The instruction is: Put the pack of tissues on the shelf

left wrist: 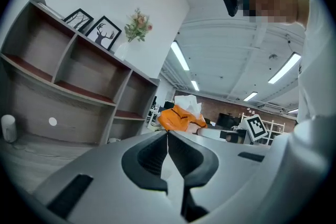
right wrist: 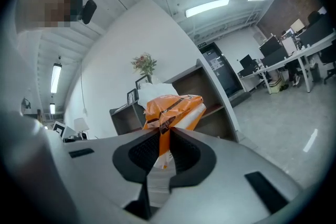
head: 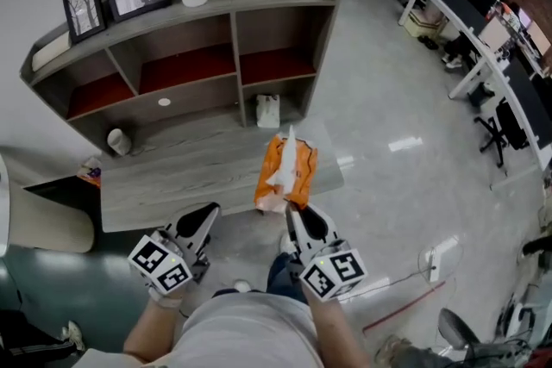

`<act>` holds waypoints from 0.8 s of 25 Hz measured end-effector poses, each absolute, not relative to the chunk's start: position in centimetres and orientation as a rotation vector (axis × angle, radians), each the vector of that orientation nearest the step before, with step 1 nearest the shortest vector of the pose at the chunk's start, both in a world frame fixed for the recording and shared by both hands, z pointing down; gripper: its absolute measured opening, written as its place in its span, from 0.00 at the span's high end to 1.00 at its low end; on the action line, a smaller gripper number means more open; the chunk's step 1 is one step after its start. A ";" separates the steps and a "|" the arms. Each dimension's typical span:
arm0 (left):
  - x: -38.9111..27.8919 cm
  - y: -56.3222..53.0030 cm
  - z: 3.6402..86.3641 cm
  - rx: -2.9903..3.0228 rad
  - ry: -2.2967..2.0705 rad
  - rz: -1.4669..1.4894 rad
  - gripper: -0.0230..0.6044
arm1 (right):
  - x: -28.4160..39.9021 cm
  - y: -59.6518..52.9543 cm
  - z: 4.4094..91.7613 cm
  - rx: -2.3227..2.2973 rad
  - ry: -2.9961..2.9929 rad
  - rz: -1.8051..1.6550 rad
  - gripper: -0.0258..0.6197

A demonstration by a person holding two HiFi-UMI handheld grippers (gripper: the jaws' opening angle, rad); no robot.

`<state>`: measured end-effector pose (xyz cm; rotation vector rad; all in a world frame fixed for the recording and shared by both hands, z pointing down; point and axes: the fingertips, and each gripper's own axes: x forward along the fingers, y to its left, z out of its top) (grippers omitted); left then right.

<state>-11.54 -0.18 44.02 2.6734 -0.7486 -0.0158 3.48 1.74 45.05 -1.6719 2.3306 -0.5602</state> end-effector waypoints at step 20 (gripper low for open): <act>-3.0 -14.4 41.9 2.547 -1.180 -0.019 0.94 | 12.6 -22.3 43.6 -1.331 2.594 -0.528 0.88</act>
